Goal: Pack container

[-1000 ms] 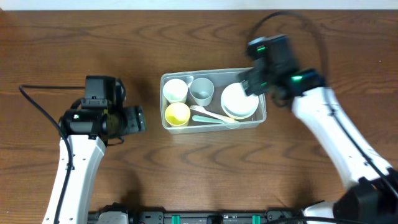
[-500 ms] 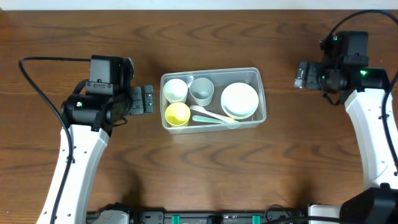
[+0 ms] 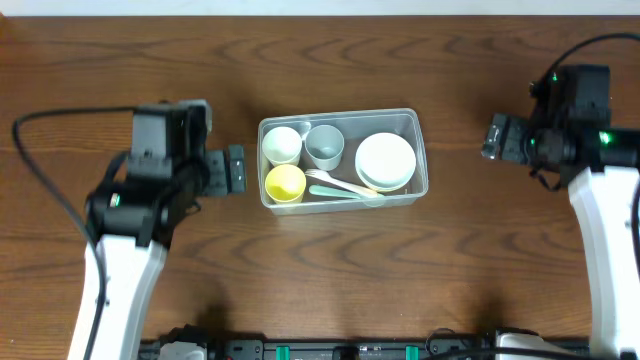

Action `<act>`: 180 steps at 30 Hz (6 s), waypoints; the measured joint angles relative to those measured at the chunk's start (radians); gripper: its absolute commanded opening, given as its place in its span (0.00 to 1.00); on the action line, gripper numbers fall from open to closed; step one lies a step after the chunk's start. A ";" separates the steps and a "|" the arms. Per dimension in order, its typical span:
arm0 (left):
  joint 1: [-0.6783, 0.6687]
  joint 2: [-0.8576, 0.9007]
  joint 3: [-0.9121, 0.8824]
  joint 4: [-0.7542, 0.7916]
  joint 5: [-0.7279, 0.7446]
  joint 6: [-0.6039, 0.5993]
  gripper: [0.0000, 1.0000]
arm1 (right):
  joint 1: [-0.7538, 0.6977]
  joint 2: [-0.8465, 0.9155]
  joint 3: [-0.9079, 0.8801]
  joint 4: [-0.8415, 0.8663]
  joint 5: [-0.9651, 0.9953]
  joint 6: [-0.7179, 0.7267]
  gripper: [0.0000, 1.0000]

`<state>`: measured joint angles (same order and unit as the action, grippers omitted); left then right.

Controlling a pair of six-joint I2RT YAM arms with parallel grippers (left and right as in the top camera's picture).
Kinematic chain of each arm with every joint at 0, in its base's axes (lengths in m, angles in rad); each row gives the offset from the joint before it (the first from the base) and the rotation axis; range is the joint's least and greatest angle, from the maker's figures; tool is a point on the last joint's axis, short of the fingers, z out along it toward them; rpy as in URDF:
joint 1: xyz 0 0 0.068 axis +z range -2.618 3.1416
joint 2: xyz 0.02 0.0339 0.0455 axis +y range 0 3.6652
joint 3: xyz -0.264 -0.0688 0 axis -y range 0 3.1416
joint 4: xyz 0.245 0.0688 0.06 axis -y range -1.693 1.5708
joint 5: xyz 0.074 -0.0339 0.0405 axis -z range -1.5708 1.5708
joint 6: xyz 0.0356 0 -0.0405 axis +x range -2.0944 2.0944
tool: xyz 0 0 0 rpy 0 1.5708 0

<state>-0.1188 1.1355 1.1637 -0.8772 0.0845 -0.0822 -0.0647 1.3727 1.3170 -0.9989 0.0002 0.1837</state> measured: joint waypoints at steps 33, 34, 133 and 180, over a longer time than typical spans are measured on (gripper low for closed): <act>0.000 -0.772 -0.449 -0.013 -0.010 -0.056 0.98 | 0.295 -0.932 -0.738 0.169 0.176 0.211 0.99; 0.000 -0.772 -0.449 -0.013 -0.010 -0.056 0.98 | 0.295 -0.932 -0.738 0.169 0.176 0.211 0.99; 0.072 -1.068 -0.853 0.376 -0.040 -0.040 0.98 | 0.124 -1.361 -1.310 0.932 -0.053 -0.423 0.99; 0.085 -1.125 -1.151 0.856 -0.039 0.091 0.98 | 0.124 -1.361 -1.310 0.933 -0.053 -0.423 0.99</act>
<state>-0.0338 0.0101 0.0128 -0.0216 0.0452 0.0086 0.0593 0.0120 0.0071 -0.0662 -0.0528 -0.2394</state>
